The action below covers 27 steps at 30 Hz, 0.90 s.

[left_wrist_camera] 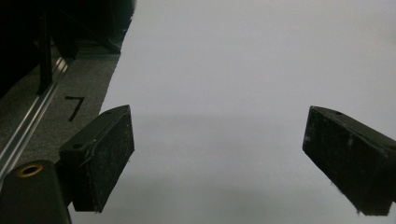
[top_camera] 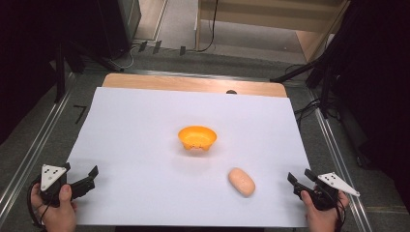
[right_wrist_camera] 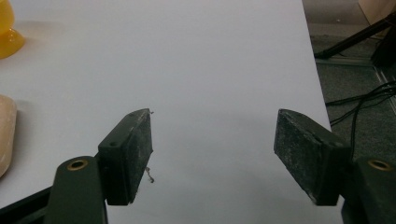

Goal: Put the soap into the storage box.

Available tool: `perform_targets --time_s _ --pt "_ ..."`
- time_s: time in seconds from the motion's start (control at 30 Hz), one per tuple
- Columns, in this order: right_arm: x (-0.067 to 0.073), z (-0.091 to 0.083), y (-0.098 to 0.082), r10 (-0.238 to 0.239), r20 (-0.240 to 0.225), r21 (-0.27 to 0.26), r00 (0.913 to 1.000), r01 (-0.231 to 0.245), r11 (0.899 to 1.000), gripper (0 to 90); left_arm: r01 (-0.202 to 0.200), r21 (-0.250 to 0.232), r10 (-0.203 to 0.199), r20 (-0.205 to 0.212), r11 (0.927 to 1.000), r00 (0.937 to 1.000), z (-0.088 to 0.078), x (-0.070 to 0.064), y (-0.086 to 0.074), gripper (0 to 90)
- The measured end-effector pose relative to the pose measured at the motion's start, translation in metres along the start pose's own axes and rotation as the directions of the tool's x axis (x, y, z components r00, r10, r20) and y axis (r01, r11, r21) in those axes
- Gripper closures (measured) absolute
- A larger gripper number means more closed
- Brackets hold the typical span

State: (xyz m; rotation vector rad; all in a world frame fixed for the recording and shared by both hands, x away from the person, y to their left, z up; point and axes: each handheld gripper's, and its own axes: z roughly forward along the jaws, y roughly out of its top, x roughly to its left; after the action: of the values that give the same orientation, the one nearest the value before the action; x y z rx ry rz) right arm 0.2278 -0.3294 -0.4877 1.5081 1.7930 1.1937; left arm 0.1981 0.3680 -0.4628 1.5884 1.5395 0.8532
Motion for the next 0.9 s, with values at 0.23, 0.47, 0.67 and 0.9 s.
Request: perform_targets --time_s 0.23,0.47,0.67,0.9 --pt "0.007 0.001 0.002 -0.082 0.003 0.027 0.9967 0.081 0.996 36.8 0.002 0.000 -0.002 0.003 1.0000 1.0000 0.000 0.001 0.000 9.6" --pt "0.009 0.002 0.009 -0.176 -0.057 0.076 0.9828 0.180 0.981 50.7 0.009 0.000 -0.009 0.004 1.0000 0.9999 0.000 0.001 0.000 9.6" --pt "0.010 0.002 0.023 -0.195 -0.098 0.183 0.9760 0.210 0.961 49.9 0.011 0.002 -0.011 0.004 0.9999 0.9999 0.000 0.002 0.000 9.6" --pt "0.014 0.005 0.036 -0.137 -0.183 0.278 0.9736 0.185 0.943 38.3 0.014 0.004 -0.014 0.000 0.9999 0.9999 0.000 0.002 0.000 9.6"
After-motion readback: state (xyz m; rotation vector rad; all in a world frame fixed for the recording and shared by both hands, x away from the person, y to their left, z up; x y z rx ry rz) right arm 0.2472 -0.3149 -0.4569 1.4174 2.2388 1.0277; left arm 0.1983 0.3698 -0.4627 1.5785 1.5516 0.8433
